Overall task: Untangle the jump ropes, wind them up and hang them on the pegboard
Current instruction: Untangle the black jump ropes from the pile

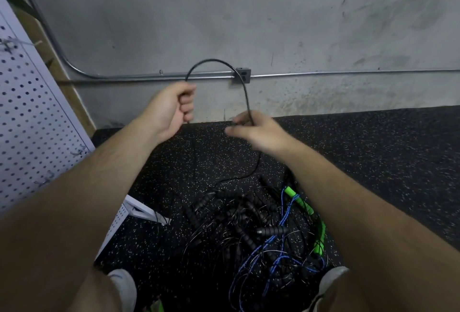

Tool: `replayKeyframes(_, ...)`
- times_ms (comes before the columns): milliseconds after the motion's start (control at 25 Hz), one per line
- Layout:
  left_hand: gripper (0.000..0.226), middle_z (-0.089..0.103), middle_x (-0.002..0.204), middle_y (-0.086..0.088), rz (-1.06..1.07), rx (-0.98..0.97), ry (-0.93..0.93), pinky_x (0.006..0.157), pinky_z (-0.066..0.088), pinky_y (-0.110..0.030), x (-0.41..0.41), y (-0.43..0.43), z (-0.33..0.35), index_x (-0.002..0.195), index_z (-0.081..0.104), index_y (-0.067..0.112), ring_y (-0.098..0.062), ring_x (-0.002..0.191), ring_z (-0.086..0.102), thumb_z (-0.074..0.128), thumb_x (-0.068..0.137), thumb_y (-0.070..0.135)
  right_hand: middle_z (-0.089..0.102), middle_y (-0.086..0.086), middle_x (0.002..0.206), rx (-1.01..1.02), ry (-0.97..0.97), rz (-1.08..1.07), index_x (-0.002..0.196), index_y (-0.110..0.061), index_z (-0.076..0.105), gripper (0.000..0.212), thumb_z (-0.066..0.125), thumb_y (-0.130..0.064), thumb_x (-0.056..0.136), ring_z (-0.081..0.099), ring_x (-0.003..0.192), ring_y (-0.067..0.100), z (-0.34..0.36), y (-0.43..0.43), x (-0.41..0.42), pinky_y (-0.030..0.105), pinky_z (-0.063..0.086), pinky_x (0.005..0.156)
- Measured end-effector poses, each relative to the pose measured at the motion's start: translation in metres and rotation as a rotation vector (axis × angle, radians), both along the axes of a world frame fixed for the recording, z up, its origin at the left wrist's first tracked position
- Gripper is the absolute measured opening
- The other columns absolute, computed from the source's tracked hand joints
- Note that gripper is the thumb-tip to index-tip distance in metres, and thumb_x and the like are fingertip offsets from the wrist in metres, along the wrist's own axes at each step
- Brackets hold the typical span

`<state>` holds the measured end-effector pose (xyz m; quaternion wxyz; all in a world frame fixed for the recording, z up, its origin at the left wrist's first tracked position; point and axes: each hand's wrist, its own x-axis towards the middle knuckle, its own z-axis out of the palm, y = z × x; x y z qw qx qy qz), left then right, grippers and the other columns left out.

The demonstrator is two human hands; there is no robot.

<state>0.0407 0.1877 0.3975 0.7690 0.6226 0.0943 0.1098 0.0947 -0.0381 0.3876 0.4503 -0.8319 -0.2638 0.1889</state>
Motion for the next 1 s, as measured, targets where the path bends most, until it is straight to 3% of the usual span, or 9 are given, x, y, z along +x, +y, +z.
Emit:
replayKeyframes(80,0.020,0.030,0.064,0.007,-0.039,-0.118,-0.162,0.050,0.025,-0.025,0.000,-0.021,0.023,0.079,0.046,0.018,-0.010,0.056,0.026,0.044,0.098,0.021,0.065,0.001,0.100,-0.058,0.047,0.132,0.132,-0.031,0.056,0.064,0.080,-0.054,0.077,0.055,0.071,0.003,-0.014,0.018,-0.010,0.024,0.043,0.069)
replayKeyframes(200,0.022,0.026,0.070,0.003,-0.016,-0.275,-0.278,0.051,0.024,-0.025,-0.008,-0.035,0.042,0.079,0.048,0.016,-0.011,0.058,0.025,0.036,0.097,0.016,0.069,-0.005,0.106,-0.168,0.065,0.244,0.125,-0.029,0.067,0.048,0.079,-0.048,0.083,0.061,0.086,0.001,-0.031,0.038,-0.019,0.023,0.049,0.086)
replayKeyframes(280,0.022,0.033,0.071,0.001,0.029,-0.310,-0.317,0.053,0.030,-0.025,-0.009,-0.028,0.044,0.082,0.052,0.013,-0.011,0.059,0.033,0.035,0.096,0.013,0.069,-0.011,0.086,-0.228,0.036,0.278,0.113,-0.024,0.074,0.028,0.069,-0.044,0.093,0.058,0.066,-0.006,-0.040,0.041,-0.019,0.018,0.048,0.072)
replayKeyframes(360,0.018,0.052,0.077,-0.003,0.062,-0.275,-0.297,0.065,0.045,-0.027,-0.008,-0.016,0.037,0.097,0.060,0.007,-0.016,0.069,0.054,0.045,0.093,0.017,0.069,-0.008,0.075,-0.177,0.026,0.238,0.103,-0.020,0.075,0.027,0.058,-0.040,0.101,0.049,0.047,-0.006,-0.039,0.041,-0.016,0.020,0.040,0.057)
replayKeyframes(520,0.047,0.068,0.116,-0.009,-0.154,0.102,0.028,0.104,0.046,-0.039,-0.012,-0.004,-0.011,0.125,0.059,0.003,-0.029,0.117,0.064,0.062,0.082,0.022,0.067,-0.007,0.072,0.278,0.211,0.034,0.097,-0.017,0.071,0.026,0.053,-0.034,0.104,0.048,0.050,0.002,-0.017,0.038,0.004,0.023,0.038,0.057)
replayKeyframes(640,0.041,0.071,0.124,0.005,-0.486,0.608,0.313,0.114,0.037,-0.040,-0.022,-0.018,-0.050,0.136,0.057,0.019,-0.014,0.125,0.060,0.058,0.096,0.019,0.059,-0.006,0.074,0.540,0.324,-0.058,0.101,-0.013,0.069,0.028,0.051,-0.034,0.105,0.040,0.048,0.003,-0.001,0.037,0.016,0.020,0.030,0.049)
replayKeyframes(760,0.025,0.077,0.096,0.007,-0.393,0.777,0.302,0.107,0.045,-0.043,-0.021,-0.026,-0.056,0.109,0.067,0.021,-0.012,0.108,0.069,0.043,0.109,0.028,0.056,-0.004,0.075,0.641,0.357,-0.080,0.105,-0.007,0.066,0.027,0.054,-0.031,0.104,0.032,0.049,0.005,0.001,0.033,0.021,0.020,0.024,0.046)
replayKeyframes(880,0.030,0.059,0.067,0.004,-0.181,0.582,0.173,0.078,0.052,-0.031,-0.013,-0.033,-0.041,0.097,0.061,0.015,-0.019,0.080,0.069,0.037,0.110,0.030,0.060,-0.005,0.085,0.457,0.275,-0.056,0.116,-0.010,0.067,0.032,0.068,-0.032,0.093,0.045,0.061,0.008,-0.013,0.032,0.024,0.022,0.037,0.054)
replayKeyframes(1000,0.028,0.041,0.058,0.008,-0.053,0.224,-0.028,0.059,0.045,-0.023,-0.002,-0.038,-0.021,0.092,0.055,0.012,-0.010,0.057,0.044,0.037,0.111,0.022,0.065,-0.014,0.078,0.168,0.251,0.111,0.113,-0.020,0.070,0.032,0.075,-0.025,0.082,0.050,0.070,0.011,-0.028,0.035,0.012,0.027,0.040,0.065)
